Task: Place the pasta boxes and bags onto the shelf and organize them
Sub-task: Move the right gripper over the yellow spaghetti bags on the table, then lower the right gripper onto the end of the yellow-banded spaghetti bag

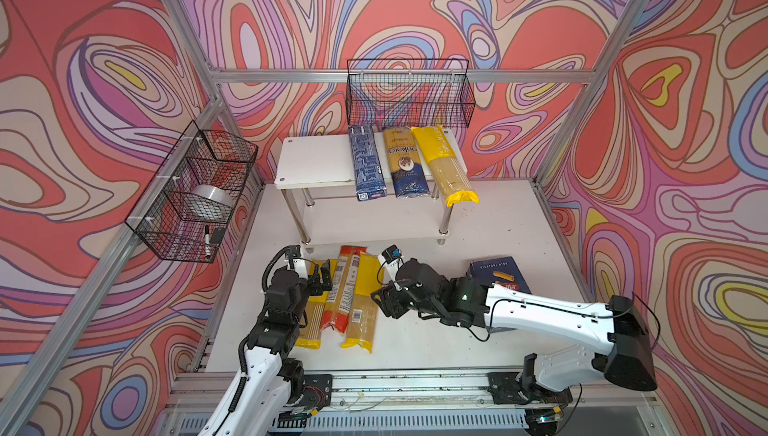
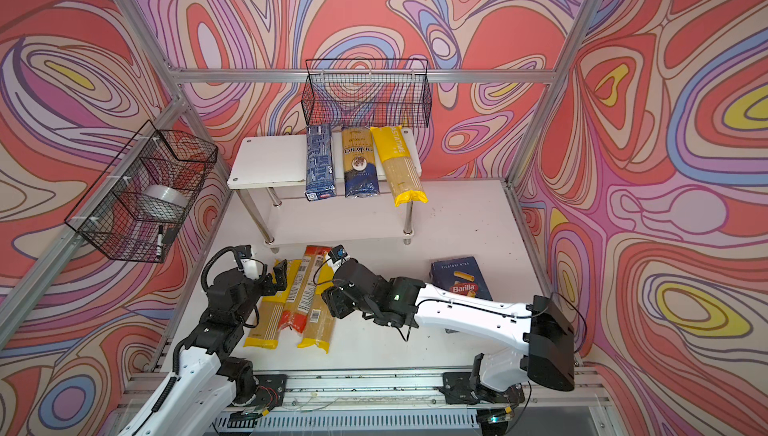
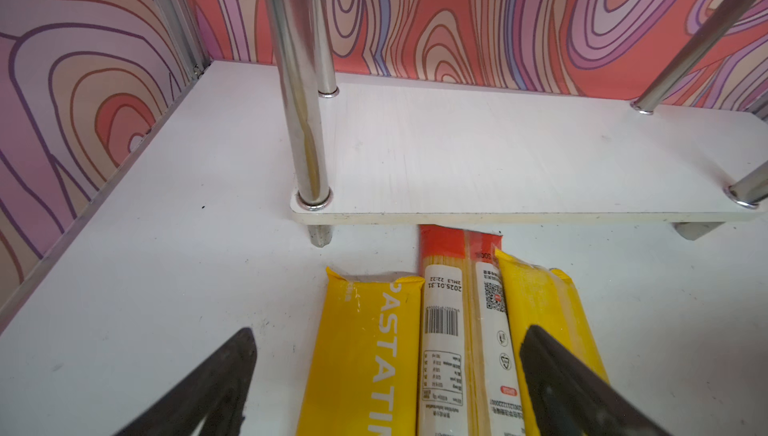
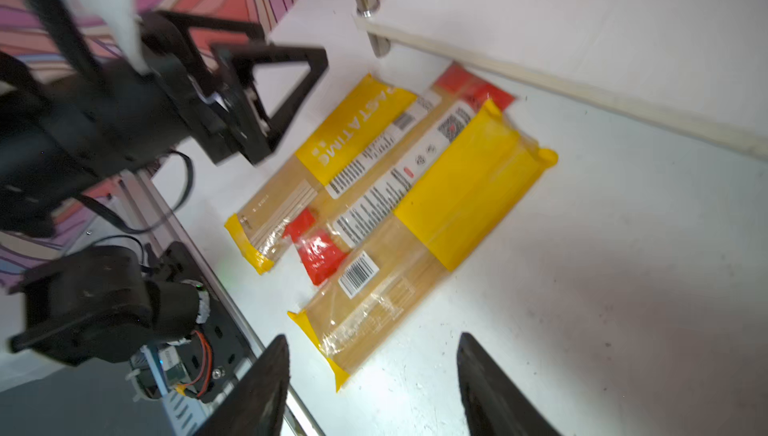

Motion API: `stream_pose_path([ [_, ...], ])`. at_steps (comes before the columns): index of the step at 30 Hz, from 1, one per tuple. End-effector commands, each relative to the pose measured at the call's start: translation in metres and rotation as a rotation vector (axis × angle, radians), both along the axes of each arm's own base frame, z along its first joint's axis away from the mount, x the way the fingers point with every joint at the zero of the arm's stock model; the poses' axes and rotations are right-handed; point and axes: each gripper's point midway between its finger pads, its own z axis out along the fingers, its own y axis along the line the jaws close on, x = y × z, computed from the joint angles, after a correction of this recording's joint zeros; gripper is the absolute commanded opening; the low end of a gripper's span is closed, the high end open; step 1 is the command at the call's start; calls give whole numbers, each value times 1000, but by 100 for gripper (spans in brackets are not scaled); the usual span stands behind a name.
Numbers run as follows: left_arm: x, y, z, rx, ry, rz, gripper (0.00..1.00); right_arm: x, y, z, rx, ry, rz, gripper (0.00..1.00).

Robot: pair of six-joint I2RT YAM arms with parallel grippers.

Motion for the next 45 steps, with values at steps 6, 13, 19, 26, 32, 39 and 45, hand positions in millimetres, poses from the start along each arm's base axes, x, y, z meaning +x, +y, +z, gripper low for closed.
stream_pose_path([
  [6, -9, -4, 2, -38, -58, -29, 100, 15, 3, -49, 58, 91, -223, 73],
  [13, -7, -6, 2, -38, -54, -40, 100, 16, 22, -80, 0, 145, -206, 80],
  [19, -6, -10, 1, -36, -45, -60, 100, 20, 40, -91, -72, 154, -167, 82],
  [26, -4, -12, 0, -36, -36, -74, 100, 26, 45, -106, -138, 146, -170, 85],
  [32, -4, -13, 0, -37, -36, -77, 100, 25, 53, -120, -185, 171, -144, 90],
  [39, -4, -14, 0, -39, -34, -80, 100, 25, 53, -134, -188, 213, -142, 92],
  [45, -3, -15, -2, -38, -25, -87, 100, 26, 48, -146, -218, 242, -150, 93],
])
